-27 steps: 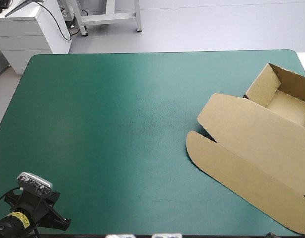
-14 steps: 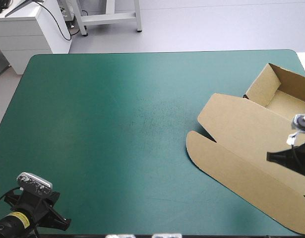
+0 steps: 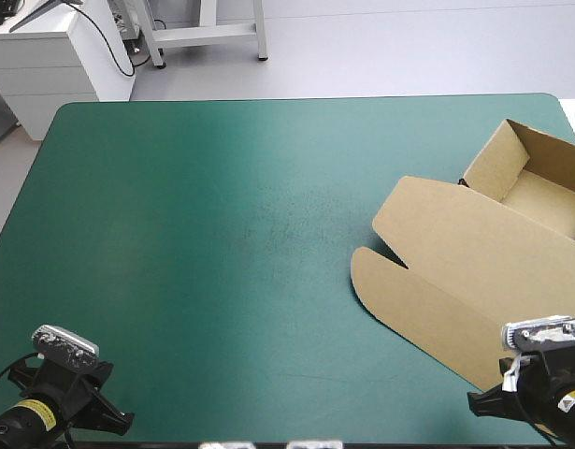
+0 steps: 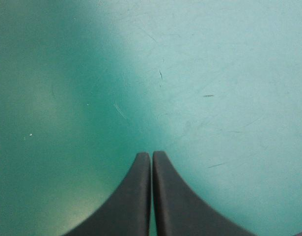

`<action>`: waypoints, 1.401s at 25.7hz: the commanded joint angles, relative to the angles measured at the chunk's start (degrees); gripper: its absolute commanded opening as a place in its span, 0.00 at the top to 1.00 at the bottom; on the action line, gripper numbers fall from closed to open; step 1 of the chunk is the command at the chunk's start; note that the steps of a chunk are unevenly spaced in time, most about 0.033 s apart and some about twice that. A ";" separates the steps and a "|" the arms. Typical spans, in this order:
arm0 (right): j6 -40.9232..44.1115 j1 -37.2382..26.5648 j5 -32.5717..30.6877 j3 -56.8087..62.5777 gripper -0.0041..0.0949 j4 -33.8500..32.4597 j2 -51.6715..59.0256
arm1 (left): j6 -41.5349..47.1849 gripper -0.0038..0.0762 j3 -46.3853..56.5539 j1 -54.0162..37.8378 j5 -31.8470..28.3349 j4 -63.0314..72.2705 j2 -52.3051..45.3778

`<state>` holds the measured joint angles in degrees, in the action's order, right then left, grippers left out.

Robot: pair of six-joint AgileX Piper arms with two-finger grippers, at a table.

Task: Fold the box

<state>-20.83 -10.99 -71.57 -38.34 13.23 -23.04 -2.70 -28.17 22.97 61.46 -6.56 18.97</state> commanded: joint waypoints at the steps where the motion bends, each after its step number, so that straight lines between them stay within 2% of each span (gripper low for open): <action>1: -1.27 0.18 2.58 2.19 0.97 2.64 2.07 | 0.30 0.96 -1.30 0.13 -2.74 -0.22 0.60; 7: -2.30 0.18 5.90 7.26 0.97 4.65 5.44 | 0.30 0.96 -1.30 0.13 -2.65 -0.22 0.60; 36: -1.89 0.18 6.10 7.26 0.97 4.32 5.52 | 0.44 0.96 -1.30 0.13 -2.03 -0.22 0.60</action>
